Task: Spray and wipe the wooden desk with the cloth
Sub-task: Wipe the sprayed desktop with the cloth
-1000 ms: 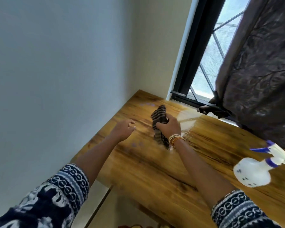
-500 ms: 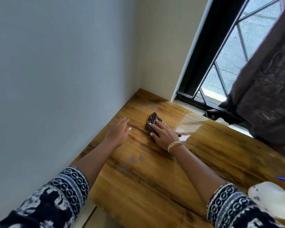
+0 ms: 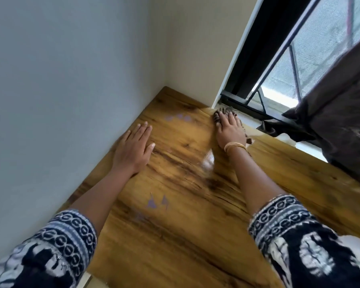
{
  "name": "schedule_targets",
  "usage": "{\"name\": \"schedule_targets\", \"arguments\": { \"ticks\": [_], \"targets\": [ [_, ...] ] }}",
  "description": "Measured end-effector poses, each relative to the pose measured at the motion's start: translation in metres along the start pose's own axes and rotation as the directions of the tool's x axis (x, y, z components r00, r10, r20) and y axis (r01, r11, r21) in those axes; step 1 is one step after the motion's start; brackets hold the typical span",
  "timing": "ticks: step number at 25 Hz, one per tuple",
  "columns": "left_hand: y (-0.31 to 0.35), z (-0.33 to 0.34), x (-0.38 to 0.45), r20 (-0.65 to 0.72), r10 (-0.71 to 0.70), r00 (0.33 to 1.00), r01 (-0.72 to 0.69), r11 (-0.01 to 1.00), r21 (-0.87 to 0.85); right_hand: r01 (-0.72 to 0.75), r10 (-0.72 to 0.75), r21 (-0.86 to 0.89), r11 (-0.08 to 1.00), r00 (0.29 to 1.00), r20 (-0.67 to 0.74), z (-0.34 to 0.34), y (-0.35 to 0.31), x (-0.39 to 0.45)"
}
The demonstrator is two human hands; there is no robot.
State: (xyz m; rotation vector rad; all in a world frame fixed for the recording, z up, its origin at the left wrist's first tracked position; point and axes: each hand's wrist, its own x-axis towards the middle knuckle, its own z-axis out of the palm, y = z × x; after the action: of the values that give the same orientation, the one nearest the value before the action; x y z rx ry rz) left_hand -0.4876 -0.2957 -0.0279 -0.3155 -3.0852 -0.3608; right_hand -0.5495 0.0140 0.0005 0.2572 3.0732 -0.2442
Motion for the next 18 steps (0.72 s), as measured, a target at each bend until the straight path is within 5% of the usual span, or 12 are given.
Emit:
{"name": "schedule_targets", "arguments": {
  "ticks": [3, 5, 8, 14, 16, 18],
  "targets": [
    [0.0, 0.001, 0.004, -0.011, -0.007, 1.0, 0.007, 1.0, 0.008, 0.0, 0.001, 0.033, 0.999, 1.0, -0.027, 0.007, -0.037, -0.002],
    [0.0, 0.002, 0.004, -0.022, -0.01, 1.0, 0.01, 1.0, 0.027, 0.28, -0.28, 0.062, 0.958, 0.96, -0.019, 0.015, -0.083, -0.022],
    [0.001, 0.001, 0.004, -0.024, -0.002, 1.0, 0.003, 0.999, 0.053, 0.603, -0.604, 0.044, 0.797, 0.793, 0.076, 0.018, -0.111, -0.03],
    [0.002, 0.0, 0.003, -0.017, -0.025, 1.0, 0.026, 0.999, 0.044, 0.254, -0.254, 0.026, 0.967, 0.967, -0.001, 0.008, -0.067, 0.042],
    [0.003, -0.001, 0.004, -0.01, -0.025, 1.0, 0.025, 0.998, 0.05, 0.4, -0.399, 0.035, 0.916, 0.917, -0.024, 0.017, -0.094, 0.017],
    [0.003, -0.001, 0.004, -0.013, -0.026, 1.0, 0.027, 0.997, 0.071, 0.624, -0.627, 0.069, 0.778, 0.778, 0.03, 0.02, -0.114, -0.008]
  ]
}}
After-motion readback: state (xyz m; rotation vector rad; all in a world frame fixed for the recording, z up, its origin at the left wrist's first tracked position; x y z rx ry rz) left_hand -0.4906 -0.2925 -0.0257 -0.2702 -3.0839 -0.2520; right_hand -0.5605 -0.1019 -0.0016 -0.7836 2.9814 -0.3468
